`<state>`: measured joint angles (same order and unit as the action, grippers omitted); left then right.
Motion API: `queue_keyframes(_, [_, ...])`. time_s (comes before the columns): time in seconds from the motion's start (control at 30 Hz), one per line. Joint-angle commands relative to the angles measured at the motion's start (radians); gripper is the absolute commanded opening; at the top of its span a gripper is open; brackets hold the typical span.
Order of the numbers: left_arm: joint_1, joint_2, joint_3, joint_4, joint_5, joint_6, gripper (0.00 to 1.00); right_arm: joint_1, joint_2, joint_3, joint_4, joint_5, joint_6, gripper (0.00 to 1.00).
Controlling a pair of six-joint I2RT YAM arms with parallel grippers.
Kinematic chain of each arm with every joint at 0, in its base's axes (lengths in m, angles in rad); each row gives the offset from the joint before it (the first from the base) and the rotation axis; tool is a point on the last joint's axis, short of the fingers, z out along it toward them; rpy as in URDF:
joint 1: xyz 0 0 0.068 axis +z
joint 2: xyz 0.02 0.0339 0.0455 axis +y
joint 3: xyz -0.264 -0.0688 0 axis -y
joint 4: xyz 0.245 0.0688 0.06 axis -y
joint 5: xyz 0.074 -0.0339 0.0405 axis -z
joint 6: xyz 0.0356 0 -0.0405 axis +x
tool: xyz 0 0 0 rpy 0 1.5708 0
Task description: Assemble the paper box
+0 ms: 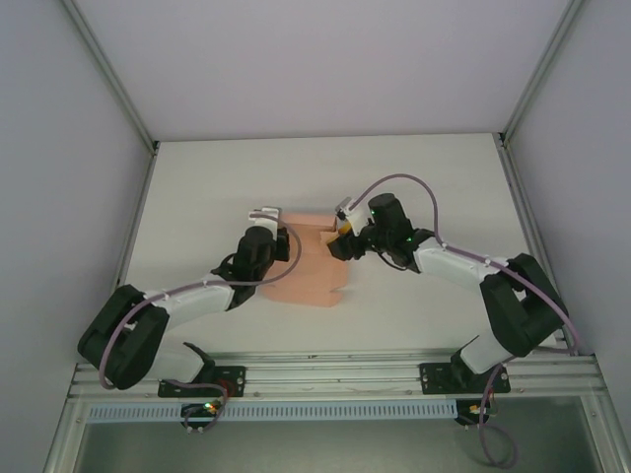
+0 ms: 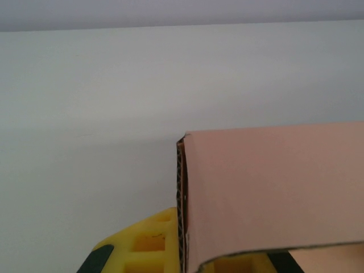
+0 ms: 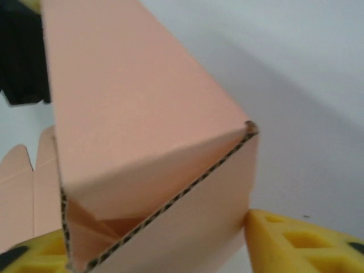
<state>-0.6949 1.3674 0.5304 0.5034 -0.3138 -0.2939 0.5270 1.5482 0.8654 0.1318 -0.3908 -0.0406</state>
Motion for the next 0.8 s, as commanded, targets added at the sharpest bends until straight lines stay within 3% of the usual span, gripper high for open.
queue_keyframes(0.0, [-0.029, 0.029, 0.03, 0.032, -0.046, 0.006, 0.0, 0.038, 0.038, 0.033, 0.062, 0.091, 0.026, 0.46])
queue_keyframes(0.17, [-0.075, 0.114, 0.039, 0.072, -0.151, 0.053, 0.0, 0.121, 0.097, 0.039, 0.091, 0.388, 0.12, 0.37])
queue_keyframes(0.23, [-0.096, 0.15, 0.043, 0.085, -0.196, 0.074, 0.0, 0.17, 0.121, 0.034, 0.109, 0.571, 0.167, 0.38])
queue_keyframes(0.37, [-0.125, 0.192, 0.033, 0.123, -0.248, 0.074, 0.0, 0.235, 0.176, 0.039, 0.107, 0.878, 0.268, 0.27])
queue_keyframes(0.53, [-0.139, 0.202, 0.0, 0.155, -0.269, 0.048, 0.0, 0.246, 0.224, 0.074, 0.013, 0.987, 0.379, 0.1])
queue_keyframes(0.77, [-0.176, 0.237, -0.003, 0.17, -0.324, 0.034, 0.0, 0.253, 0.266, 0.114, -0.062, 1.182, 0.59, 0.0])
